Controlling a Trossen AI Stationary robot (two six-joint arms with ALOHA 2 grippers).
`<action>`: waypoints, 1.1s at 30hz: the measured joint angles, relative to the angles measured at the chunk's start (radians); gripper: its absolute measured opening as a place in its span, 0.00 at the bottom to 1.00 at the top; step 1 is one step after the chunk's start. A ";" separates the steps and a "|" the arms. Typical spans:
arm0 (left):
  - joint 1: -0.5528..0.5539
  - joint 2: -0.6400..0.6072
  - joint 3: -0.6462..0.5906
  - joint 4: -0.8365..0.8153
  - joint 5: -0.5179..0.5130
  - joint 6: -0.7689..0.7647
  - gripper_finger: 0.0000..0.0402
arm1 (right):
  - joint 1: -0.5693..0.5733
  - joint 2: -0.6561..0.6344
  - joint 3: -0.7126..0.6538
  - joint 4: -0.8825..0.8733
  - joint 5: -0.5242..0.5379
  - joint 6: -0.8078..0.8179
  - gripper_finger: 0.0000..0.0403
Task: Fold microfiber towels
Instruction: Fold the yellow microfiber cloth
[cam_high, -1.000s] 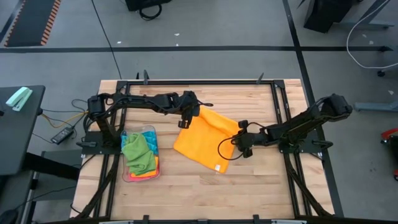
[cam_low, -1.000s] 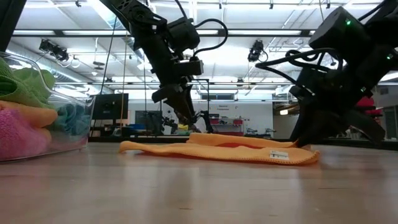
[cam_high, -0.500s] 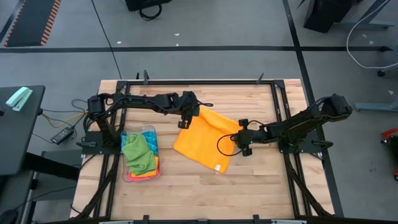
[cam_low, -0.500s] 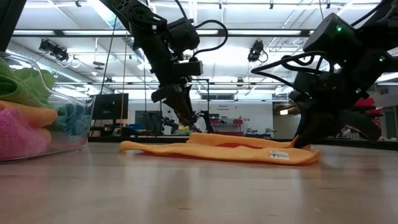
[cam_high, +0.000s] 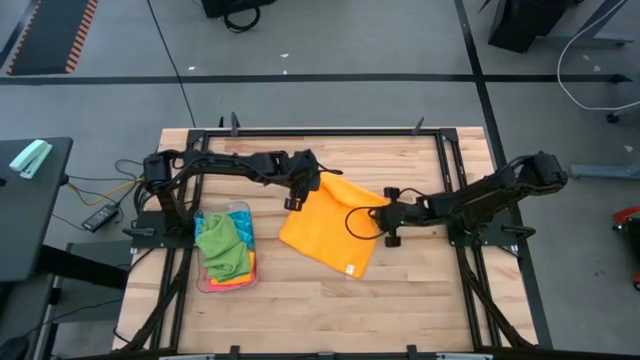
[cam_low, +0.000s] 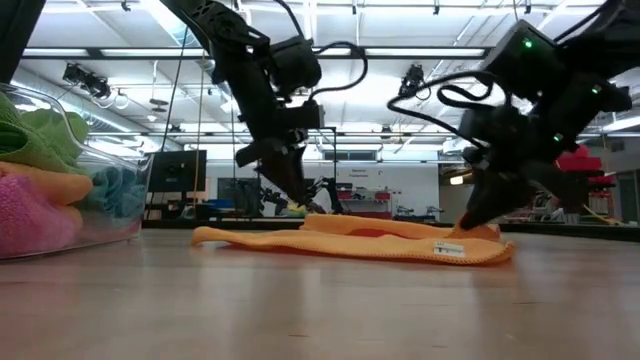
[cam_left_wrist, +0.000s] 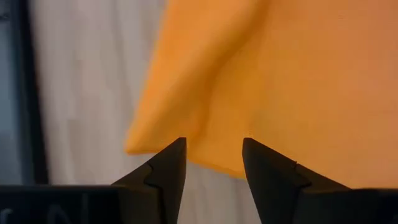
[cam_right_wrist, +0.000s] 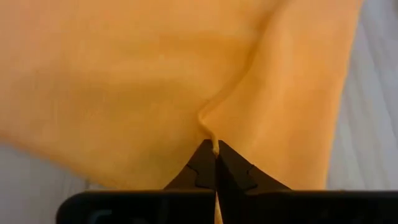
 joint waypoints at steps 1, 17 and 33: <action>-0.002 0.004 0.000 -0.015 0.000 0.000 0.42 | -0.003 0.000 0.014 -0.013 0.001 0.015 0.01; -0.002 0.143 0.000 0.100 -0.177 0.150 0.49 | -0.050 0.000 0.181 -0.189 0.008 0.132 0.00; 0.022 0.175 0.000 0.159 -0.172 0.159 0.33 | -0.043 0.000 0.178 -0.177 0.003 0.139 0.01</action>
